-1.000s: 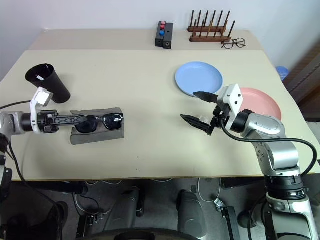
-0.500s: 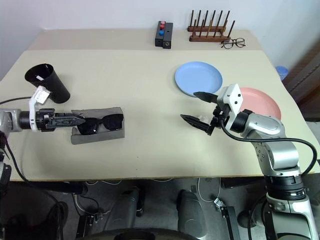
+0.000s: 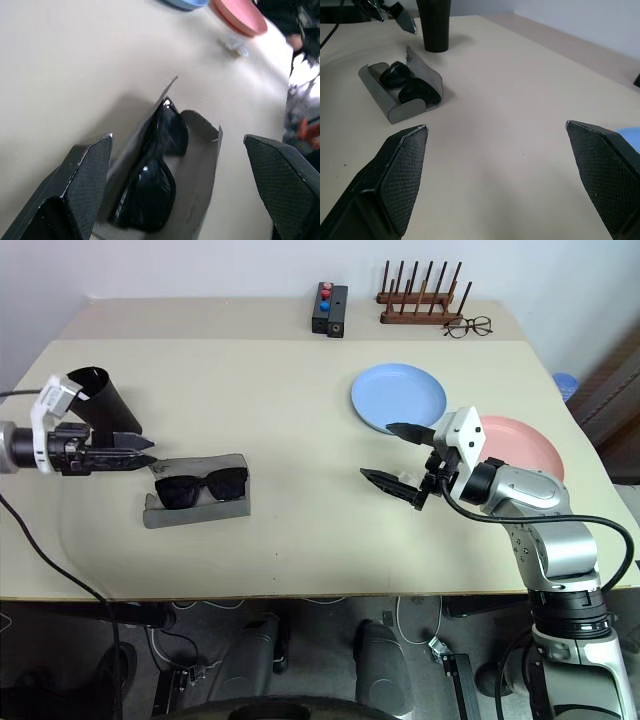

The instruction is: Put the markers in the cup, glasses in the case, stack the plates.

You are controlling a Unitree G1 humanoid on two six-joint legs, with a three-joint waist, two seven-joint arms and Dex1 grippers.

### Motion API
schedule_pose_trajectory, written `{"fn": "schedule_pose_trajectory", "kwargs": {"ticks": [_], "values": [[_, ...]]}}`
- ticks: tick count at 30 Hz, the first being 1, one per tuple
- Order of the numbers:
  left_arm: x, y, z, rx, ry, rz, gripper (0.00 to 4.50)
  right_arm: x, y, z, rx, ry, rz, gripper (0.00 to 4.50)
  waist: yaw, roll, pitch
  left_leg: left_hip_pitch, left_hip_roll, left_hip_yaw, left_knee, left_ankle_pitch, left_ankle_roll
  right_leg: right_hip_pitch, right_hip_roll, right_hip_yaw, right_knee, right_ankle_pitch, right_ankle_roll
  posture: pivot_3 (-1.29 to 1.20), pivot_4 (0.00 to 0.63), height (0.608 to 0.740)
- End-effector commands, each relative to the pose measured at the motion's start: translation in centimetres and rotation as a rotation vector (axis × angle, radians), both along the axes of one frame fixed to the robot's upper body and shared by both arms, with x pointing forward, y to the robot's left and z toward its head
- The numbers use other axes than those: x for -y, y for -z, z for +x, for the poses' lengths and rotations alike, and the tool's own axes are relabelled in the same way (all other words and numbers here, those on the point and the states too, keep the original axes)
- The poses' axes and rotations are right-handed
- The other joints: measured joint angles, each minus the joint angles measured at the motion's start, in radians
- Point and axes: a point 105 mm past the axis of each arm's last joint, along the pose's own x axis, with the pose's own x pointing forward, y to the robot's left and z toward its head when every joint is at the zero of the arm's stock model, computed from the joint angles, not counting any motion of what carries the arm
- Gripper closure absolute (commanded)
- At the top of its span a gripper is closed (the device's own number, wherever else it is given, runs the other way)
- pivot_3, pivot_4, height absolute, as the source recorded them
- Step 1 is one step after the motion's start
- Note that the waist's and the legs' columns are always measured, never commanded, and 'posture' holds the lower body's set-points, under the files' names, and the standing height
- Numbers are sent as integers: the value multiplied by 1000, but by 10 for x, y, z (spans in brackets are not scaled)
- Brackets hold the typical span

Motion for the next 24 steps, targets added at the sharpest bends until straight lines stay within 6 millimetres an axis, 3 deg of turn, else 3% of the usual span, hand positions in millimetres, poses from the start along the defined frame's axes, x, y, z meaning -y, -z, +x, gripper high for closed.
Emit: {"fn": "schedule_pose_trajectory", "kwargs": {"ticks": [1,11,16,21,24], "values": [[13,1,0,99,105,84,152,-2,-11,-1,45,-13,2,0,-1,0,0,0,0,0,0,0,0,0,0,0,0,0,0,0,150,740],[30,-7,6,251,185,117,152,0,-11,-2,46,-5,1,0,-2,0,0,0,0,0,0,0,0,0,0,0,1,0,0,0,150,740],[34,-34,16,354,136,30,152,0,-11,-1,50,-1,2,0,0,0,0,0,0,0,1,0,0,0,0,0,1,0,0,0,150,740],[31,-43,31,488,72,64,152,-1,-11,-1,52,-2,4,0,-1,0,0,1,0,0,1,0,0,0,0,0,1,0,1,0,150,740],[33,-46,39,513,37,52,1029,-2,-11,0,54,-4,5,0,-1,0,0,1,0,0,1,0,0,1,0,0,3,0,1,0,150,740]]}}
